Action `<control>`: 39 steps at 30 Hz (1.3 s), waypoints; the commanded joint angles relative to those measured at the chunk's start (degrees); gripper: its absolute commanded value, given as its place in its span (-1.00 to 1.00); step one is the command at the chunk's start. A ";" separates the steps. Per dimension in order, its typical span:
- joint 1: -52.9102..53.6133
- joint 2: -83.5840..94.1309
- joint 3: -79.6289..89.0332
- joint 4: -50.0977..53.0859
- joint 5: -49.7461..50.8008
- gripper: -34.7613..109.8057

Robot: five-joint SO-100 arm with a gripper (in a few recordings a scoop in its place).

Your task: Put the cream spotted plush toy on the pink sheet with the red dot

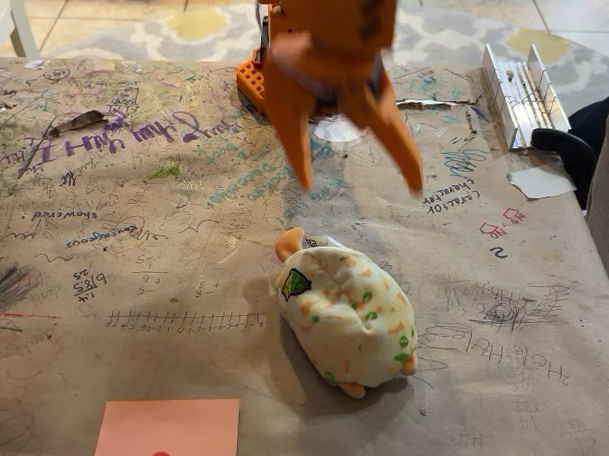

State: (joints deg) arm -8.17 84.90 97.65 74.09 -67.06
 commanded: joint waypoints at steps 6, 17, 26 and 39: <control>1.14 -23.38 -42.63 -1.32 -0.35 -0.01; 5.89 -23.03 -34.63 20.92 -7.21 0.04; 6.15 -32.96 -35.77 9.67 1.23 -0.52; -5.01 -33.66 -31.99 5.62 16.70 -0.52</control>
State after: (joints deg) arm -9.05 52.21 65.57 81.21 -53.26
